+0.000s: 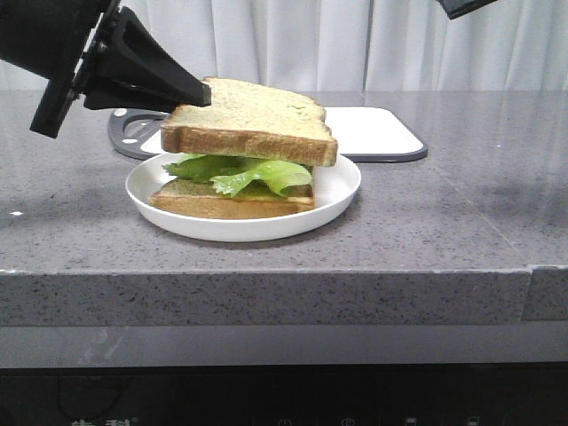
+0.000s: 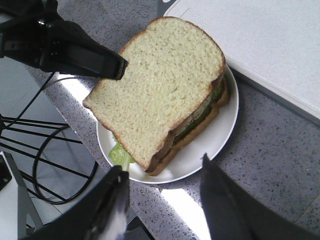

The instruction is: Left arm grabs bread, right arm adds lettuce

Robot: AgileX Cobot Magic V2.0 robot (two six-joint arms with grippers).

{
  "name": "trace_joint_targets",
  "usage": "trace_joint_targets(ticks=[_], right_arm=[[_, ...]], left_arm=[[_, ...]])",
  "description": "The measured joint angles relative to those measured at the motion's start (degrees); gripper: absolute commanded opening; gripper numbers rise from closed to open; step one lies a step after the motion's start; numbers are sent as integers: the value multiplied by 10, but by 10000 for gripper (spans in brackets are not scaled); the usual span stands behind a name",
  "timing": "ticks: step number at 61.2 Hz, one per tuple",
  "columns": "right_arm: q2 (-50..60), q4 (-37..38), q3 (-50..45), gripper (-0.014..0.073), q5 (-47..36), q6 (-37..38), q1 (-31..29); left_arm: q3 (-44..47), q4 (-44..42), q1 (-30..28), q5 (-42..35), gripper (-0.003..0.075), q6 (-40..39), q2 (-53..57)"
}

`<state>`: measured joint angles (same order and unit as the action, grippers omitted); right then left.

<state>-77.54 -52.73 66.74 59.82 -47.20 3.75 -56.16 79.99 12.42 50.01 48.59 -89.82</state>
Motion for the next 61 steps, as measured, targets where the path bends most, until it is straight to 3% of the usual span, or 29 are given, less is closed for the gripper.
trace_joint_targets(ticks=[13,19,29,37,49,61], right_arm=[[0,0,0,365,0,2,0],[2,7,0,365,0,15,0],[28,74,0,365,0,88,0],[69,201,0,365,19,211,0],[142,383,0,364,77,369,0],[223,464,-6,364,101,460,-1]], left_arm=[[0,-14,0,-7,313,0,0],[0,-24,-1,-7,376,0,0],[-1,-91,-16,-7,382,-22,28],[-15,-186,-45,-3,382,-80,89],[-23,-400,-58,14,382,-225,194],[-23,-603,-58,38,382,-378,290]])
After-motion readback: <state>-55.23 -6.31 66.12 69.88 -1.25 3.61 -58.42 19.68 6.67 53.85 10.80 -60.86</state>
